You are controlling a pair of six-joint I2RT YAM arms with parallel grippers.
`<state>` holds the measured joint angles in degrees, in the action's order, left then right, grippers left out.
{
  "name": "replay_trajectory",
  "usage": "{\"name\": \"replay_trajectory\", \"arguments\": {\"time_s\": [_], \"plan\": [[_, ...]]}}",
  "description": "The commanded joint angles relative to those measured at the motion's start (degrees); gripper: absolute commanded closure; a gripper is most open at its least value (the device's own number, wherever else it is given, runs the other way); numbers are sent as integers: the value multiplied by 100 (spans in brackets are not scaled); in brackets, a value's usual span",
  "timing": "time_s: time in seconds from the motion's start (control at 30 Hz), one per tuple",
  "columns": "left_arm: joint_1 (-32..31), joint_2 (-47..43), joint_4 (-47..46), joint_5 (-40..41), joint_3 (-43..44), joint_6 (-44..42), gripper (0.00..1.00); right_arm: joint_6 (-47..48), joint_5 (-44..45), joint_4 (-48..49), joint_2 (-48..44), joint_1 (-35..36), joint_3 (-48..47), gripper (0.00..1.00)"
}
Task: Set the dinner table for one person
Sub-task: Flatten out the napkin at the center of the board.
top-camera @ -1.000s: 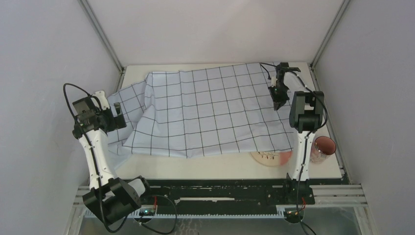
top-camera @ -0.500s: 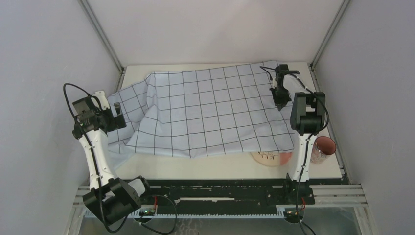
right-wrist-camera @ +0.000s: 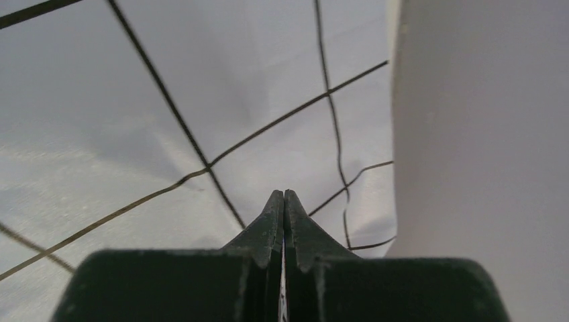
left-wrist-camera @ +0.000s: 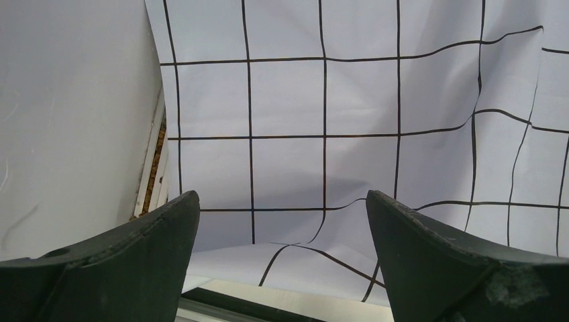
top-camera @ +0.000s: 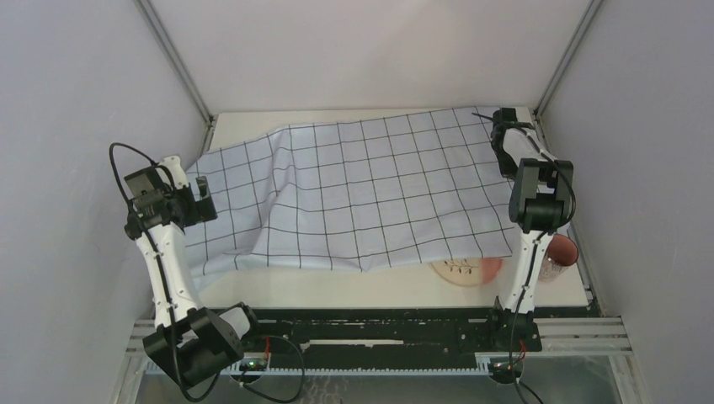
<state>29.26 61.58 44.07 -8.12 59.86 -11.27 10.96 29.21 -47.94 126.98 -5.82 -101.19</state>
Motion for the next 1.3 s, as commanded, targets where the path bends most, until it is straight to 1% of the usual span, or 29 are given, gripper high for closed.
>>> {"name": "replay_trajectory", "arguments": {"time_s": [0.0, 0.07, 0.13, 0.23, 0.3, 0.37, 0.4, 0.47, 0.53, 0.6, 0.67, 0.77, 1.0, 1.13, 1.27], "plan": [[-45, -194, -139, 22, -133, -182, 2, 8, 946, 386, -316, 8, -137, 100], [-36, -214, -138, 39, -149, -197, 2, 111, 1133, 509, -324, -32, -117, 100], [-35, -212, -121, 25, -145, -188, 2, 154, 1143, 541, -321, -77, -100, 100], [-39, -174, 1, -87, -65, -135, 2, 96, 662, 434, -386, -74, -45, 100], [-37, -176, 64, -151, -28, -117, 1, 55, 168, 440, -542, -53, 61, 100], [-35, -231, 44, -147, -18, -83, 1, 0, -163, 479, -759, -36, 121, 88], [-39, -247, 33, -146, -11, -69, 1, 22, -334, 552, -887, -22, 188, 85], [-38, -276, 31, -167, 15, -45, 1, -5, -645, 653, -1181, -9, 277, 74], [-37, -287, 40, -201, 12, -21, 1, -77, -1112, 709, -1461, 15, 347, 60], [-39, -303, 40, -213, -21, -16, 1, -146, -1874, 657, -1692, 13, 350, 49], [-35, -319, 25, -193, -58, -21, 1, -267, -2681, 557, -1826, 25, 307, 44], [-40, -349, 32, -185, -85, -25, 1, -332, -3179, 299, -1705, 183, 145, 39], [-37, -353, 22, -173, -70, -33, 1, -92, -3515, 167, -977, 805, 92, 35], [-35, -365, 22, -121, -92, -73, 1, 88, -3183, 123, -682, 1192, 25, 34], [-39, -377, 22, -136, -121, -77, 1, 80, -3020, 86, -478, 1373, -4, 34]]}}
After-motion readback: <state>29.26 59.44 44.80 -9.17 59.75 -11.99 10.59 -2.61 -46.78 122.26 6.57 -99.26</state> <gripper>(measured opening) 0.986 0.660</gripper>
